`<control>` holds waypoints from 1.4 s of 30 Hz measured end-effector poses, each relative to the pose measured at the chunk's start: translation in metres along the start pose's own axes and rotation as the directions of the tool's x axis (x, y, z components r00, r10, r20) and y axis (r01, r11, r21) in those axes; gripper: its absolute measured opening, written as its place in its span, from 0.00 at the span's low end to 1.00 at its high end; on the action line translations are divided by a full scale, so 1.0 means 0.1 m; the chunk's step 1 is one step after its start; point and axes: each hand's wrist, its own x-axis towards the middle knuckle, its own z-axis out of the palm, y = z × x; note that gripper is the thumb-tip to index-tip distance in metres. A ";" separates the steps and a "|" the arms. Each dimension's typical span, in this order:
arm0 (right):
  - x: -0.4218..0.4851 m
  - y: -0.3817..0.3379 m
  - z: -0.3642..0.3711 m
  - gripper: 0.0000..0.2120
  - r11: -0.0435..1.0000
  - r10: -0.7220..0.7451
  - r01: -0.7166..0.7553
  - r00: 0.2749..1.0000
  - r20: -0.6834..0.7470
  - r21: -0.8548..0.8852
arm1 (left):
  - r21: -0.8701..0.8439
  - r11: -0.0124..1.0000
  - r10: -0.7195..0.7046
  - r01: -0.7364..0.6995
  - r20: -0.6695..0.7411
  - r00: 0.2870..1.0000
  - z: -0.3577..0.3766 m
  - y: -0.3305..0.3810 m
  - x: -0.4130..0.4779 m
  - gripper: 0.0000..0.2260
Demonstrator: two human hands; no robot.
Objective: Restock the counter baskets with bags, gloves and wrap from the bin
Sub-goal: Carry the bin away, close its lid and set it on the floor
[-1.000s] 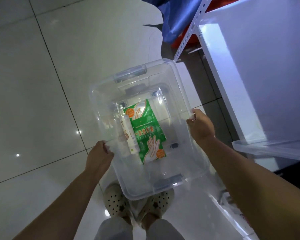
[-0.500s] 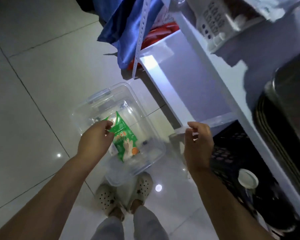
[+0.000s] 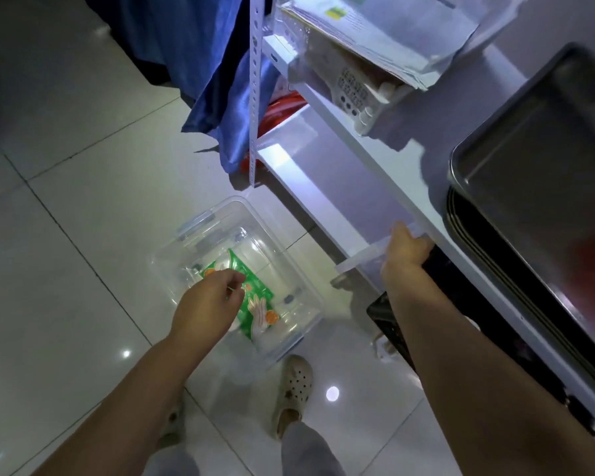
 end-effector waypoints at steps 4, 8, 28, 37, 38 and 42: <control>-0.07 0.11 -0.10 0.26 0.999 0.026 -0.024 0.998 0.049 -0.048 | -0.007 0.999 0.041 -0.041 0.044 0.998 -0.14 -0.19 0.06 0.09; -0.36 0.22 -0.13 0.14 0.997 -0.025 0.032 0.995 0.101 -0.071 | -0.001 0.994 0.111 -0.111 0.078 0.991 -0.41 -0.49 0.10 0.09; -2.22 2.08 0.17 0.17 0.145 -0.460 0.817 0.555 0.693 -0.559 | 0.367 0.766 0.452 -0.527 0.275 0.849 -0.98 -1.24 0.34 0.25; -1.71 3.14 0.29 0.17 -0.142 -0.377 0.932 0.261 0.888 -0.334 | 0.532 0.332 0.578 -0.779 0.537 0.614 0.00 -1.90 0.58 0.25; -1.66 3.28 0.30 0.18 -0.148 -0.366 0.936 0.250 0.896 -0.321 | 0.537 0.324 0.565 -0.779 0.551 0.615 0.12 -1.98 0.59 0.23; -1.42 3.73 0.33 0.21 -0.135 -0.359 0.945 0.234 0.903 -0.299 | 0.535 0.301 0.553 -0.789 0.576 0.602 0.50 -2.28 0.63 0.21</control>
